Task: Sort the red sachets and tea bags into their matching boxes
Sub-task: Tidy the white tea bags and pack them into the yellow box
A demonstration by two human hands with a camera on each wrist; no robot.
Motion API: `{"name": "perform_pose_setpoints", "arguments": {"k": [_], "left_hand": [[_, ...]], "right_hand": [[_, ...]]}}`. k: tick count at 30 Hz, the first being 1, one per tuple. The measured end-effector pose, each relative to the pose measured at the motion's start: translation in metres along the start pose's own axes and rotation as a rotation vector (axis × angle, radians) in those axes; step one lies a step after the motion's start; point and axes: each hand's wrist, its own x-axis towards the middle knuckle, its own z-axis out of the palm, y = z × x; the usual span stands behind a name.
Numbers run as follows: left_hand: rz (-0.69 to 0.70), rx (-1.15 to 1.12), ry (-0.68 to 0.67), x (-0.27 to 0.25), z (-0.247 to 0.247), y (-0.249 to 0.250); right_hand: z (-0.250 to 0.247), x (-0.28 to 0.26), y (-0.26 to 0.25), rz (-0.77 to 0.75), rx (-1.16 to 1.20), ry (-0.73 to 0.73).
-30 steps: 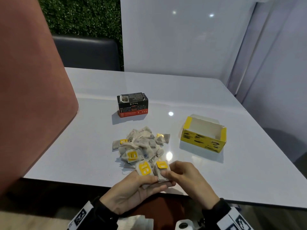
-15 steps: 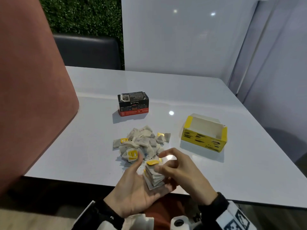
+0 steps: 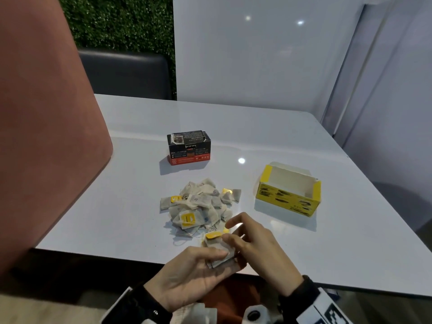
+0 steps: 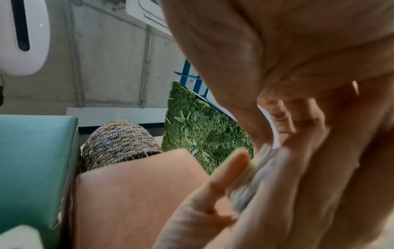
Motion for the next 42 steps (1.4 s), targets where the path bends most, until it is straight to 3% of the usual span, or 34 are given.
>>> {"name": "perform_pose_setpoints", "arguments": {"k": [5, 7, 13, 18, 22, 25, 28, 31, 33, 37, 42], "left_hand": [[-0.055, 0.304, 0.024, 0.001, -0.003, 0.004], [-0.090, 0.368, 0.010, 0.002, 0.000, 0.004], [-0.097, 0.482, -0.012, 0.013, 0.008, 0.005], [0.086, 0.977, 0.176, 0.028, 0.024, 0.009], [0.153, 1.131, 0.194, 0.043, 0.043, 0.016], [0.140, 1.223, 0.173, 0.059, 0.056, 0.019], [0.212, 1.419, 0.199, 0.087, 0.068, 0.030], [0.330, 1.694, 0.332, 0.130, 0.078, 0.056], [0.270, 1.886, 0.392, 0.160, 0.082, 0.066], [0.050, 2.154, 0.408, 0.199, 0.084, 0.057], [0.076, 2.107, 0.465, 0.214, 0.074, 0.054]], "right_hand": [[-0.011, -0.003, 0.003, 0.091, 0.149, -0.243], [-0.013, -0.004, 0.003, 0.089, 0.228, -0.273], [-0.018, -0.003, 0.004, 0.085, 0.348, -0.129], [-0.044, 0.010, 0.008, -0.028, 0.136, 0.117], [-0.062, 0.016, 0.008, -0.065, 0.076, 0.107], [-0.082, 0.021, 0.009, -0.061, 0.158, 0.064], [-0.114, 0.041, 0.012, -0.063, 0.209, 0.136], [-0.153, 0.081, 0.030, -0.041, 0.041, 0.254], [-0.170, 0.108, 0.047, 0.011, -0.102, 0.273], [-0.171, 0.137, 0.077, 0.119, -0.225, 0.152], [-0.159, 0.149, 0.085, 0.130, -0.120, -0.019]]}}
